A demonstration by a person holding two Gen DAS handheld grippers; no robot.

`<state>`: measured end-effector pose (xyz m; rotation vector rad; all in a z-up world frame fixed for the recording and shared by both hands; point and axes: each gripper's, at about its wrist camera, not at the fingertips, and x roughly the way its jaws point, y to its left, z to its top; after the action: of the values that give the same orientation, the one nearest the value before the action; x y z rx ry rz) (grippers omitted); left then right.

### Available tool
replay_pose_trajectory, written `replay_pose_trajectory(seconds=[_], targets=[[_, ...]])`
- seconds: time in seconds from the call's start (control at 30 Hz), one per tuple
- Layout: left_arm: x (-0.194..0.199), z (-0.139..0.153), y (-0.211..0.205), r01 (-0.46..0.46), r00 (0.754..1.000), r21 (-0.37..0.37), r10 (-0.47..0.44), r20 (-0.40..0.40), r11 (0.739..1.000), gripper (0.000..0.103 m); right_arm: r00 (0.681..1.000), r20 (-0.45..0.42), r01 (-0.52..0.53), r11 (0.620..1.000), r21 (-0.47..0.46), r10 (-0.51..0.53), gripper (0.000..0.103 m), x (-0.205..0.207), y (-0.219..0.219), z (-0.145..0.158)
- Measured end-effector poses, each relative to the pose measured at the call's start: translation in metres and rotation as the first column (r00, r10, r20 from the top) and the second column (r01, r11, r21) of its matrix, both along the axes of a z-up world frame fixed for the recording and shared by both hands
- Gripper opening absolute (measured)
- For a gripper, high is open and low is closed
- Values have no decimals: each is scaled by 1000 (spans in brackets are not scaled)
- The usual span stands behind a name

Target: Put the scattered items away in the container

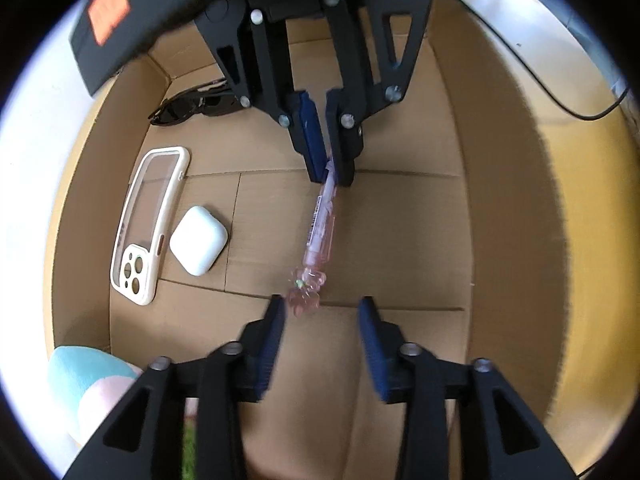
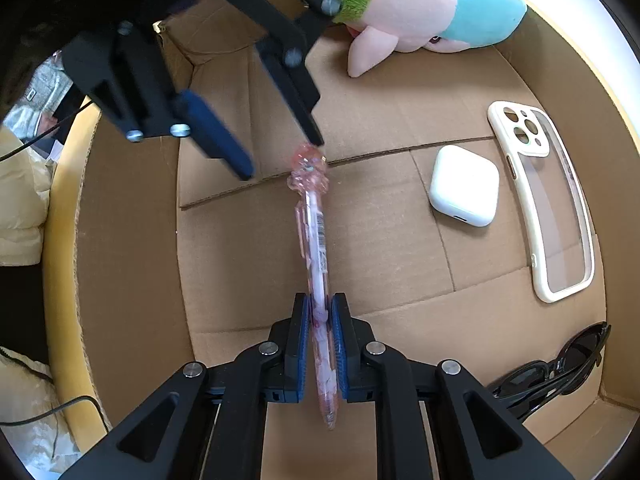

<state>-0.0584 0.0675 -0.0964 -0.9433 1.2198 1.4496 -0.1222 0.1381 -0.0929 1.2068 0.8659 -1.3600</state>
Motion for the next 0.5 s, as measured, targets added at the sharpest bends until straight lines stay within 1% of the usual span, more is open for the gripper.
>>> replay_pose_trajectory(seconds=[0.03, 0.07, 0.1, 0.13, 0.2, 0.27, 0.33, 0.37, 0.4, 0.43, 0.47, 0.5], targets=[[2, 5, -2, -5, 1000, 5, 5, 0, 1000, 53, 1000, 1, 2, 1000, 2, -2, 22, 4, 0, 2], [3, 10, -4, -14, 1000, 13, 14, 1, 1000, 54, 1000, 0, 4, 1000, 1, -4, 39, 7, 0, 4], [4, 15, -5, -25, 1000, 20, 25, -4, 999, 54, 1000, 4, 7, 1000, -8, -7, 48, 12, 1, 9], [4, 21, -8, -44, 999, 31, 44, -19, 999, 54, 1000, 11, 12, 1000, -20, -12, 59, 16, 3, 13], [6, 34, -15, -79, 995, 53, 82, -51, 995, 54, 999, -10, 46, 998, -44, -46, 61, 22, 10, 27], [12, 53, -23, -125, 987, 100, 134, -91, 987, 54, 995, -44, 89, 994, -70, -93, 66, 27, 18, 42], [19, 74, -40, -183, 971, 175, 206, -121, 967, 54, 985, -78, 142, 979, -143, -155, 69, 40, 33, 68], [23, 83, -43, -207, 962, 207, 238, -136, 956, 54, 980, -90, 160, 973, -167, -177, 72, 45, 37, 77], [27, 91, -47, -236, 948, 241, 278, -156, 941, 55, 969, -114, 191, 959, -209, -217, 74, 52, 44, 91], [30, 100, -49, -274, 927, 276, 330, -180, 921, 58, 956, -130, 225, 941, -254, -263, 82, 57, 50, 105], [26, 106, -53, -308, 906, 303, 376, -197, 902, 60, 935, -124, 279, 907, -316, -331, 91, 69, 56, 119], [31, 115, -58, -346, 881, 333, 426, -207, 877, 62, 910, -97, 341, 861, -377, -403, 95, 76, 63, 130]])
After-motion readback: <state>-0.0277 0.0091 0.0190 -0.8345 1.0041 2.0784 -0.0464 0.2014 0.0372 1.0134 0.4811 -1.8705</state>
